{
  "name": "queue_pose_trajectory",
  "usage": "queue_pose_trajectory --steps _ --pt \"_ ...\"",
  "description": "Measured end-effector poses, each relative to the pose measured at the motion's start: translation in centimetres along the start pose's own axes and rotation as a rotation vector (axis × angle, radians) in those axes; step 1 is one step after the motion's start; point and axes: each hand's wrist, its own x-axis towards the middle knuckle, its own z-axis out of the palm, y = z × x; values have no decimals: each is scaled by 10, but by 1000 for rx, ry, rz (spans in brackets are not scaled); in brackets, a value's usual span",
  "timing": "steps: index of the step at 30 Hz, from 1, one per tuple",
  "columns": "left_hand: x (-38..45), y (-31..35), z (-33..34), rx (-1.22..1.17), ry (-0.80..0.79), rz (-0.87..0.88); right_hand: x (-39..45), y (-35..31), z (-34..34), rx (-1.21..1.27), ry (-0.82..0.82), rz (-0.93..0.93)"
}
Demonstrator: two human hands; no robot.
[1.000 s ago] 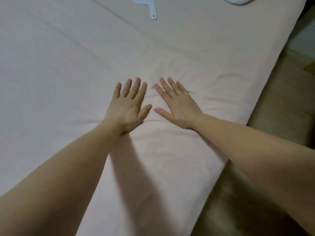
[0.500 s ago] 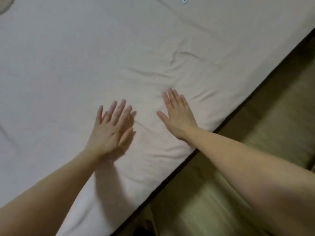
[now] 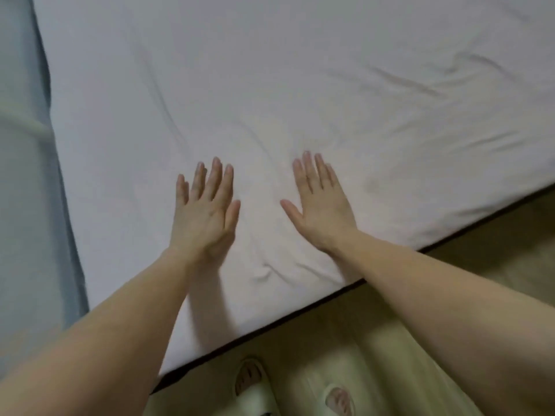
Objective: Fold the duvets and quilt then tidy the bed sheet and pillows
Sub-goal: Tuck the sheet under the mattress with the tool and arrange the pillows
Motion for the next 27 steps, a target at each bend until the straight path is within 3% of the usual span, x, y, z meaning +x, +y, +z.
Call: queue_pose_trajectory --steps 2,4,6,7,10,11,12,15,17,21,23,27 --pt "-31 -9 12 -26 -47 -70 -26 -51 17 18 -20 -336" --pt "-66 -30 12 -29 -110 -165 -46 -88 16 -17 -169 -714" --pt "-68 -47 0 -34 -129 -186 -34 -94 6 -66 -174 -917" --pt "-59 -54 -10 -66 -102 -203 -22 -93 2 -82 -130 -844" --pt "-30 -72 -22 -79 5 -171 15 -87 -3 -9 20 -106" --pt "-28 -80 -20 -66 -10 -168 15 -95 -1 41 -2 -24" --pt "-33 -87 -15 -56 -61 -196 5 -107 7 55 -15 -107" --pt "-60 -108 -5 -69 -296 -408 -43 -160 24 90 -232 -717" --pt "-62 -102 -26 -64 -484 -460 -49 -168 10 58 -438 -852" --pt "-28 -73 -123 100 -710 -130 -23 -145 -85 30 -512 -723" --pt "-12 -44 -173 132 -720 44 -11 -118 -144 33 -504 -458" --pt "16 27 -277 138 -597 198 -11 -38 -260 172 -393 -14"
